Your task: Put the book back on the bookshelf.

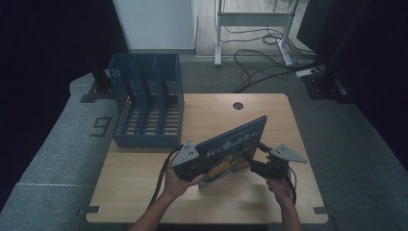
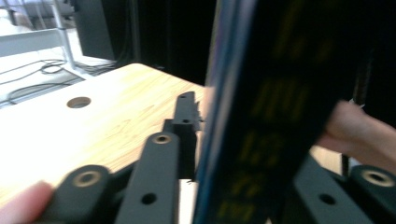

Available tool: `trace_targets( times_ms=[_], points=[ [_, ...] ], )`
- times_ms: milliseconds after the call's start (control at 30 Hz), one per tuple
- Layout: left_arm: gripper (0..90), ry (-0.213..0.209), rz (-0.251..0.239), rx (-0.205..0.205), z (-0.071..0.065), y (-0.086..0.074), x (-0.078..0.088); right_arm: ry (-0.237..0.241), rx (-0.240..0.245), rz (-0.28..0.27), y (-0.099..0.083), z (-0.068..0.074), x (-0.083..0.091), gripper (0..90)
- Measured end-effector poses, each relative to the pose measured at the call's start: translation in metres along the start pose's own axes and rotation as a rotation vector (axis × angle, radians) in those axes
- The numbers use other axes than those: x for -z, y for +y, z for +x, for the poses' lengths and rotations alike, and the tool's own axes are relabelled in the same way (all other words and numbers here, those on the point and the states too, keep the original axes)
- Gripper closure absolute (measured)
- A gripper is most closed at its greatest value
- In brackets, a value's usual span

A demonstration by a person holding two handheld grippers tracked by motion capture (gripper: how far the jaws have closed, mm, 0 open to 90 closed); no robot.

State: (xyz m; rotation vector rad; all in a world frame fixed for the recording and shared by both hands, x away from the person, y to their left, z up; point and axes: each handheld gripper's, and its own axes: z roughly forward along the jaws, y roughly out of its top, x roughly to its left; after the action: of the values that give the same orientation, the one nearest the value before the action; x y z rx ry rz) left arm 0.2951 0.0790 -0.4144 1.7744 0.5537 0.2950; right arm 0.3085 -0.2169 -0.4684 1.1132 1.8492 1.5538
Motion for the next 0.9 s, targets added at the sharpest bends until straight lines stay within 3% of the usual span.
trace_targets(
  times_ms=[100,167,400,667,900],
  points=[
    [69.9,0.011,-0.01,0.002,-0.001,0.001,0.0,0.0,0.0,0.002,0.0,0.0,0.0,27.3],
    [72.5,0.04,-0.015,-0.014,-0.003,0.002,0.0,0.001,-0.001,0.003,0.0,0.0,0.0,27.3],
    [78.0,0.048,-0.02,-0.062,-0.007,0.001,0.0,0.008,-0.002,-0.002,0.0,-0.001,0.0,27.0],
    [79.7,0.015,-0.019,-0.03,-0.005,0.001,0.002,0.024,-0.008,-0.002,-0.001,-0.002,0.001,26.5],
    [81.4,0.04,-0.035,-0.052,-0.011,0.0,0.002,0.021,-0.019,-0.029,0.0,-0.004,0.005,27.7]
  ],
)
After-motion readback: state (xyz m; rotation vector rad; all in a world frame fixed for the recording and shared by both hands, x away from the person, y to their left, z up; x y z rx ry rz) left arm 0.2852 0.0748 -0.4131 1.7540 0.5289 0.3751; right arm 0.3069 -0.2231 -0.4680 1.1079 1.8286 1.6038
